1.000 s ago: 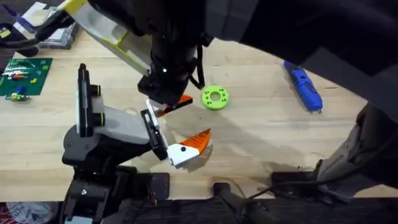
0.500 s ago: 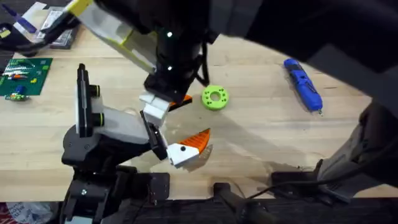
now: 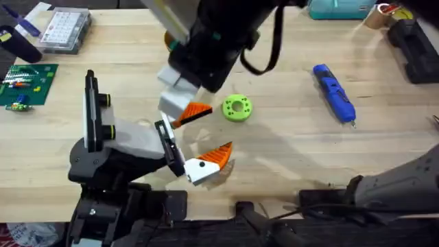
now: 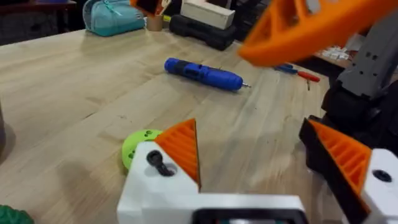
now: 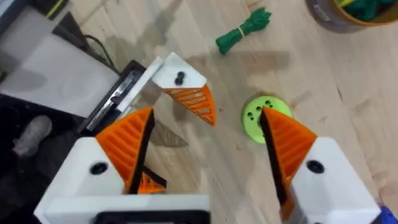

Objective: Pick up the gripper from the table and insert it into the empty holder that is missing its gripper. Then pick up a screw, insert it into the mounting hole, and use the screwdriver to tighten it. Finally, clean up the table by picking up the vegetable and placing it into the bucket.

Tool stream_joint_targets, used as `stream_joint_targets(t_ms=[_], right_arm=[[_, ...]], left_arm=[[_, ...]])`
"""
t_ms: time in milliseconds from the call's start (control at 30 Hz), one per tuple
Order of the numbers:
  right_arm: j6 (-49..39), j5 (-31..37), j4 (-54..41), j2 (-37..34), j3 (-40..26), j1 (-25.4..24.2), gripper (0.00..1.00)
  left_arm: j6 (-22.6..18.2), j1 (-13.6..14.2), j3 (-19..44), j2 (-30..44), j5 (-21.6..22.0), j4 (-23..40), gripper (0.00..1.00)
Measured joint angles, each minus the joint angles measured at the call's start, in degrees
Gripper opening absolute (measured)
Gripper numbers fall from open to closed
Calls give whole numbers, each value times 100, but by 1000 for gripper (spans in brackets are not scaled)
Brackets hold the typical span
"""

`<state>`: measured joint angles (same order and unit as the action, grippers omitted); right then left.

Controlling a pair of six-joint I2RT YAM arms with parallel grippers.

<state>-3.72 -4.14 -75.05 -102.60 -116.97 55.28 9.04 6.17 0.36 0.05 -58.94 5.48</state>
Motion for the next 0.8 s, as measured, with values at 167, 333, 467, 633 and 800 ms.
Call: stream_joint_targets(t_ms=[167,333,467,633,800], right_arm=[[76,1,3,19,-2,-108,990],[76,0,6,19,-2,-108,990],[76,0,7,19,-2,-108,990],[76,0,7,19,-2,-108,990],[76,0,7,21,-2,-108,990]], left_arm=[[-3,0,0,-1,0,-1,575],[-25,0,0,-1,0,-2,10],[-26,0,0,-1,0,-2,5],[-26,0,0,0,0,-2,5],[-26,0,0,1,0,-2,4]])
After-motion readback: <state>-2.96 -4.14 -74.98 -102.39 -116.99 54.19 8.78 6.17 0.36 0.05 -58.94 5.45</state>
